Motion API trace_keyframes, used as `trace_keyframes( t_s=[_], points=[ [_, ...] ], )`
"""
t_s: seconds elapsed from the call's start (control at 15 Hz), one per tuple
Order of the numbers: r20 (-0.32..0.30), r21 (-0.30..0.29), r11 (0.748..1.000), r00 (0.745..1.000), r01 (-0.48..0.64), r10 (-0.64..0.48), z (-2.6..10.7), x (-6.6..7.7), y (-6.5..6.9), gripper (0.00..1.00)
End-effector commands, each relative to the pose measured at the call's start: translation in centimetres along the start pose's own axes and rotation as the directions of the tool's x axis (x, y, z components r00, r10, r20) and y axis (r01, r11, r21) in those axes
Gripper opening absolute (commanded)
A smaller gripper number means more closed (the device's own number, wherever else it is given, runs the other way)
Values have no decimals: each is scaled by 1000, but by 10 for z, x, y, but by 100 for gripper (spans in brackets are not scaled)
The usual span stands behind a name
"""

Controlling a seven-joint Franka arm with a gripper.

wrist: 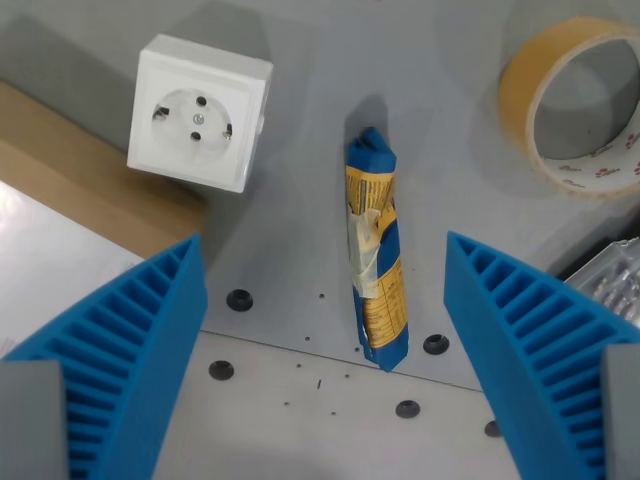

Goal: Pick up the blue bag

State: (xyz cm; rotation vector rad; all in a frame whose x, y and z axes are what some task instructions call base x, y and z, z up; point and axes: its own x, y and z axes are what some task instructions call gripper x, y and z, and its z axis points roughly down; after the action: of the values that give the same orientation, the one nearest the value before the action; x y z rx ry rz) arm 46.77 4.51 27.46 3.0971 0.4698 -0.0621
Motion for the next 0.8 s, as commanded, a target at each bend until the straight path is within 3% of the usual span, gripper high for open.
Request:
trace_keyframes(
  t_s=[0.07, 0.8],
  points=[
    [-128, -42, 996, 988, 84, -89, 12, -15, 5, 100],
    [-120, -58, 986, 980, 155, -161, 58, -35, 13, 100]
  ],
)
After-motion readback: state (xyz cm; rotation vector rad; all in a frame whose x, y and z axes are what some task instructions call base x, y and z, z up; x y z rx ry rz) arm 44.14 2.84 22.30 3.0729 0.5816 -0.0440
